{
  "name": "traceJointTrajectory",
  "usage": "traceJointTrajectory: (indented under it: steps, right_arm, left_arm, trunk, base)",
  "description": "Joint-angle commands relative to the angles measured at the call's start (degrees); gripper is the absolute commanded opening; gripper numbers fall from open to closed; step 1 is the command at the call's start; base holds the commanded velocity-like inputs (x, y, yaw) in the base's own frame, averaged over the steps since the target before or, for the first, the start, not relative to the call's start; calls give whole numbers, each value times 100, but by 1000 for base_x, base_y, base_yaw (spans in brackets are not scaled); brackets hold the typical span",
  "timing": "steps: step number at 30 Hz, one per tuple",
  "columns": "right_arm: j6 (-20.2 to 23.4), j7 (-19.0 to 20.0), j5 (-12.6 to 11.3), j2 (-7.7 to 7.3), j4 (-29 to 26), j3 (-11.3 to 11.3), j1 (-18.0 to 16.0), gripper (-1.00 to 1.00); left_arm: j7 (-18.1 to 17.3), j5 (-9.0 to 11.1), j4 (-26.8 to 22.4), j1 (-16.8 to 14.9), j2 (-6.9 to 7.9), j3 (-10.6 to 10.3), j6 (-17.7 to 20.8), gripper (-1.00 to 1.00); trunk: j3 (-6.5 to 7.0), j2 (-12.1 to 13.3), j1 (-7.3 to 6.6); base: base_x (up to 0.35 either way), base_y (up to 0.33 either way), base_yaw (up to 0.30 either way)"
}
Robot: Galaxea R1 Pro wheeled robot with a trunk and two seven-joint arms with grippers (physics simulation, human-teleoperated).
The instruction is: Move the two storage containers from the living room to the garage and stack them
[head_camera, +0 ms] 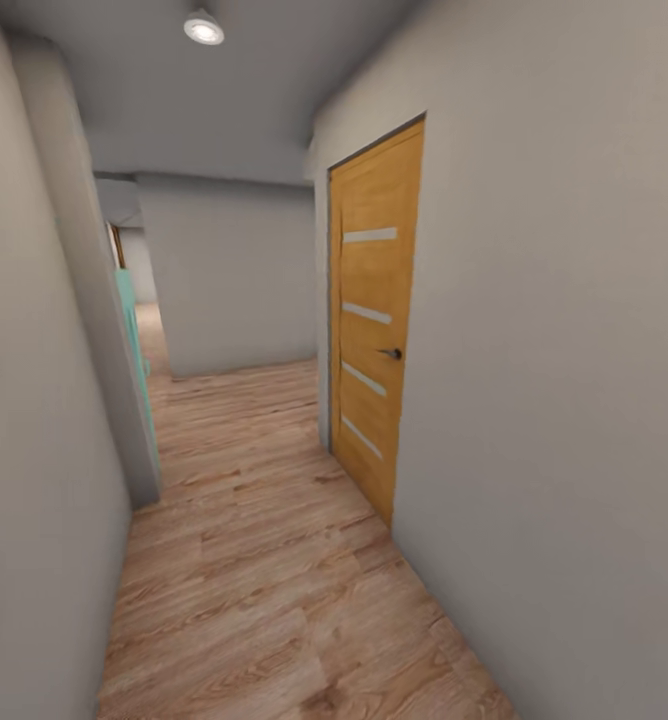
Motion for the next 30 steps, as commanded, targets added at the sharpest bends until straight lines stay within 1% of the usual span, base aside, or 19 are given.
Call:
traceJointTrajectory:
  steps: [1, 30]
  right_arm:
    - [-28, -27, 60, 0, 17, -15, -6, 100]
    - [-28, -27, 53, 6, 17, -15, -6, 100]
  left_arm:
    - [8, 15, 5, -4, -1, 5, -17, 100]
    - [7, 15, 5, -4, -1, 5, -17, 100]
  trunk:
    - [-5, -5, 4]
    - [-5, -5, 4]
  base:
    - [202, 0, 300]
    - [214, 0, 300]
